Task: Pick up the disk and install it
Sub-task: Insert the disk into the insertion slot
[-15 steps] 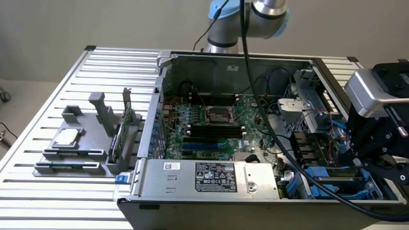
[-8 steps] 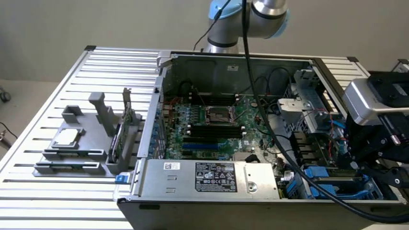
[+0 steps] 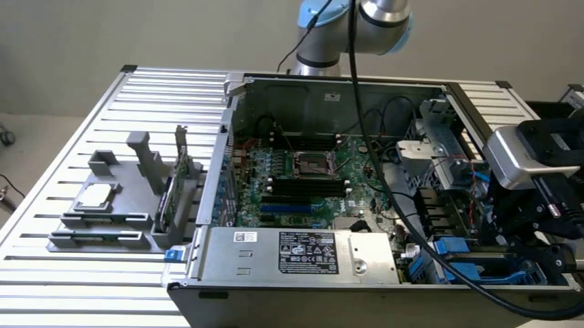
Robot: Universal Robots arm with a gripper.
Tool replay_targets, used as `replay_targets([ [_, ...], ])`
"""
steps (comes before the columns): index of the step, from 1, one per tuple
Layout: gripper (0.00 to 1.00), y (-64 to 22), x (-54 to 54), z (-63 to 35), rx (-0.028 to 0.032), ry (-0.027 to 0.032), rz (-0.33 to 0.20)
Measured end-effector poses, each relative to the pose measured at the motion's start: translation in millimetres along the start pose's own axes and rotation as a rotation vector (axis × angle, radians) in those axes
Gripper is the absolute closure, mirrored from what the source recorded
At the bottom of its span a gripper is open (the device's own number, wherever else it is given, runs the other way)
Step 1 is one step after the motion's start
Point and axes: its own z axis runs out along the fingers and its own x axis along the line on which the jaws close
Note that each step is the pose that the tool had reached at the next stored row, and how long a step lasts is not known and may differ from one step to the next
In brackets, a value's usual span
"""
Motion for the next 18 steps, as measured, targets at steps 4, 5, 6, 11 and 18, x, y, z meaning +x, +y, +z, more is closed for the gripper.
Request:
replay_targets([
  [4, 0.89, -2.5, -0.6, 7.4, -0.0006, -0.0001, -0.005],
  [5, 0.89, -3.0, -0.7, 9.3, -0.0007, -0.0001, -0.006],
  [6, 0.89, -3.5, -0.8, 11.1, -0.0008, -0.0001, -0.007],
  [11, 0.89, -4.0, -0.2, 18.8, -0.0016, 0.0012, -0.014],
  [18, 0.89, -4.2, -1.9, 2.0, -0.0057, -0.0018, -0.015],
])
